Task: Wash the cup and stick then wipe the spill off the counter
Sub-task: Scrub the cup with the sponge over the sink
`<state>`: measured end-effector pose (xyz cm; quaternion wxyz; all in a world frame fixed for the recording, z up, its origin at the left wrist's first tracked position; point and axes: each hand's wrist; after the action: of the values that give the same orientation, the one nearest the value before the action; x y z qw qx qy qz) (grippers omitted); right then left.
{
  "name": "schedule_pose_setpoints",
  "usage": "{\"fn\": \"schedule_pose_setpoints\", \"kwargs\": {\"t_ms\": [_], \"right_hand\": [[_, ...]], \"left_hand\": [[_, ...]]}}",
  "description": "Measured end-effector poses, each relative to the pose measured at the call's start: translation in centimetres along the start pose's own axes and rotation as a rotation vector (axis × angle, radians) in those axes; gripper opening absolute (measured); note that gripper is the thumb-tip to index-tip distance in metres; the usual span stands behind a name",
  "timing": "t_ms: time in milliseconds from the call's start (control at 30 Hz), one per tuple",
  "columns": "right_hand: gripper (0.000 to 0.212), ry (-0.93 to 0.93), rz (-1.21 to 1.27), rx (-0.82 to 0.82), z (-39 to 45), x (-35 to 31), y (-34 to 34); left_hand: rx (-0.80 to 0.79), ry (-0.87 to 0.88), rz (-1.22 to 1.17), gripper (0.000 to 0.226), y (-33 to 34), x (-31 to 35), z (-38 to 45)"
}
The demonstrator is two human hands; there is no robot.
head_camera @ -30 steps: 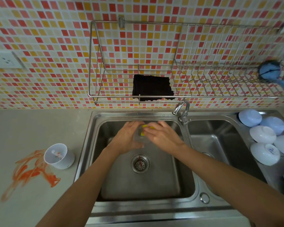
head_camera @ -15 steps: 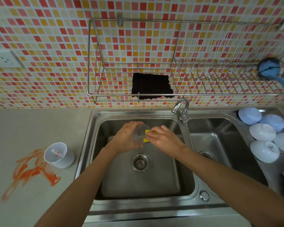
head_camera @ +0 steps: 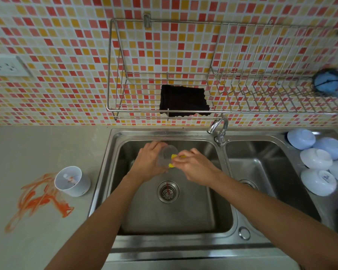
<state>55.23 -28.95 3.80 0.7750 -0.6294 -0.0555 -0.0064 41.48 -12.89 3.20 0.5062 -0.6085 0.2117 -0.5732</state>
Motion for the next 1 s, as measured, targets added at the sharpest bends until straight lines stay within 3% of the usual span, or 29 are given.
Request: {"fn": "schedule_pose_setpoints", "kwargs": {"t_ms": [100, 233, 367, 433, 600, 767, 1000], "right_hand": [[0.028, -0.036, -0.154, 0.059, 0.8, 0.9, -1.2], [0.027, 0.045, -0.155, 0.140, 0.9, 0.1, -1.3], [0.048, 0.161, 0.098, -0.092, 0.1, -1.5, -0.1], [0.044, 0.154, 0.142, -0.149, 0.3, -2.0, 0.0], [0.046, 0.255, 0.076, 0.064, 1.3, -1.4, -1.2], [0.036, 0.294, 0.215, 0.070, 1.3, -2.7, -0.7], [0.019, 0.856, 0.865, 0.211, 1.1, -3.4, -2.5]], "left_hand": [[-0.106, 0.044, -0.041, 0.086, 0.0, 0.3, 0.3], [-0.097, 0.084, -0.059, 0.087, -0.3, 0.0, 0.9], [-0.117, 0.075, -0.011, 0.085, 0.0, -1.2, 0.2], [-0.122, 0.046, -0.036, 0.085, 0.2, -1.1, -0.8], [-0.027, -0.002, -0.130, 0.085, -1.1, -0.5, -1.0], [-0.023, -0.083, -0.046, 0.089, -2.0, -1.5, -1.3], [0.129, -0.115, -0.094, 0.084, -4.0, -2.1, -3.8]]}}
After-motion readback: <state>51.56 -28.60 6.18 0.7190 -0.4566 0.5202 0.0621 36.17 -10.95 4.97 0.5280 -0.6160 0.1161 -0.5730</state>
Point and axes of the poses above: each hand's wrist, its own z-axis towards the middle knuckle, its own y-axis out of the palm, x = y × z, and after that the axes turned 1 degree about -z, right-handed
